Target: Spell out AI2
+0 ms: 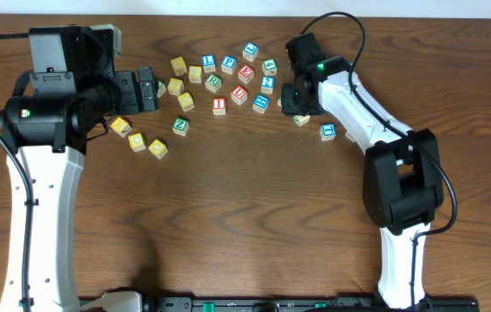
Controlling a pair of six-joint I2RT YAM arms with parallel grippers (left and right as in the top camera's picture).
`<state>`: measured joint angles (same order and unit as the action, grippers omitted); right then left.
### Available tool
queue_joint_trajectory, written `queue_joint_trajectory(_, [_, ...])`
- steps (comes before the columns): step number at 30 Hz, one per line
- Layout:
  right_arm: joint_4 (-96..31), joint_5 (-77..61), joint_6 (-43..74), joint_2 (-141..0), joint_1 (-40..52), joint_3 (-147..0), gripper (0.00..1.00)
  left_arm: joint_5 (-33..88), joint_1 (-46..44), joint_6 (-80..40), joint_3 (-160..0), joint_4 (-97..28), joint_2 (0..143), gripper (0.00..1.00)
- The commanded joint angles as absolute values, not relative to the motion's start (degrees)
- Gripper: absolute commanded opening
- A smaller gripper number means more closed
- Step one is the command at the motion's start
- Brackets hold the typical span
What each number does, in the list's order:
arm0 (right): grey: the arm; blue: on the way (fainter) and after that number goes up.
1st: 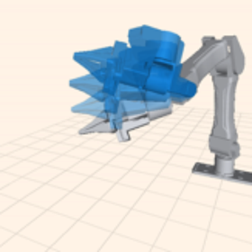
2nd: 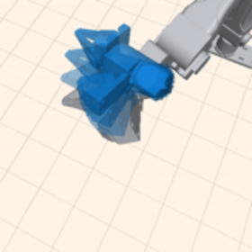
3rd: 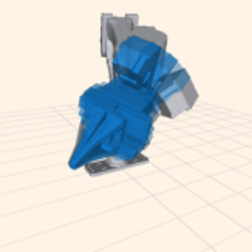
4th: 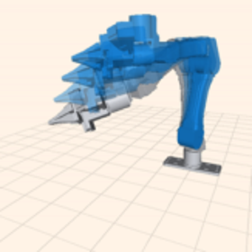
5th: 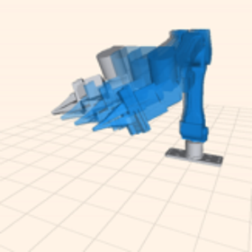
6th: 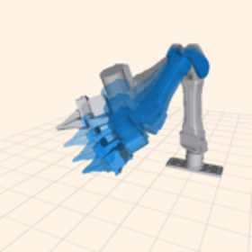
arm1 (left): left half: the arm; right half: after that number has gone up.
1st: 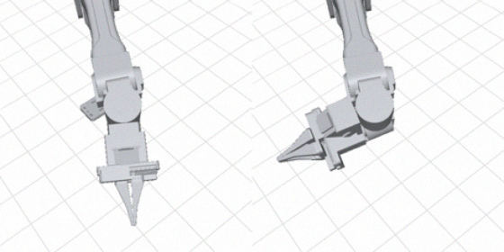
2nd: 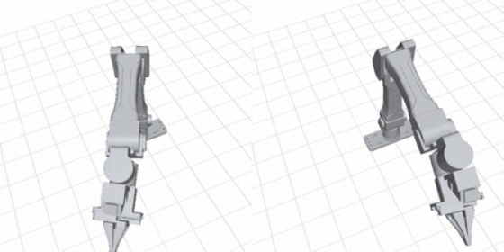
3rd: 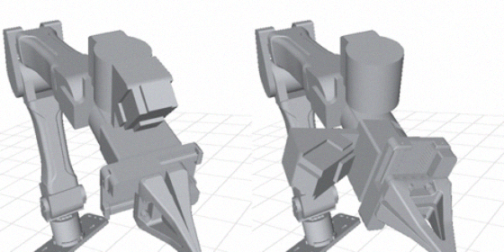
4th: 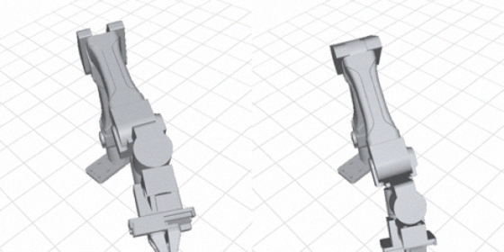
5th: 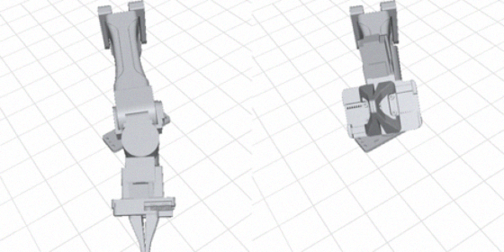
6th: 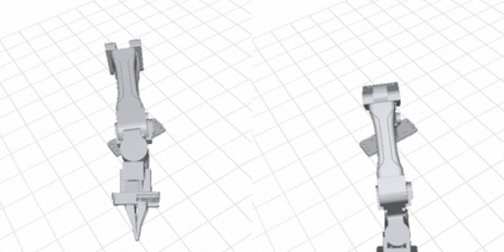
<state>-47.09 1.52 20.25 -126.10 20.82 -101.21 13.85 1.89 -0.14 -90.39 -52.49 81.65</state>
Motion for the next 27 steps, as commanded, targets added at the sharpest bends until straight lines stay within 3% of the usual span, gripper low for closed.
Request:
queue_joint_trajectory(1, [-47.1, 1.7, 17.5, -125.1, 21.1, -102.3, 0.27, 14.3, 2.3, 0.4, -91.4, -52.4, 81.6, 0.97])
queue_joint_trajectory(3, [-47.1, 0.6, 15.4, -125.1, 21.4, -102.3, 0.06, 14.3, 2.3, 0.4, -91.2, -52.4, 81.7, 0.98])
queue_joint_trajectory(4, [-47.2, 0.5, 14.5, -125.1, 21.6, -102.3, 0.01, 14.3, 2.3, 0.4, -91.2, -52.4, 81.7, 0.98])
queue_joint_trajectory(27, [-48.9, 3.1, 13.5, -125.2, 22.2, -101.8, 0.01, 14.3, 2.3, 0.4, -91.1, -52.4, 81.7, 0.98])
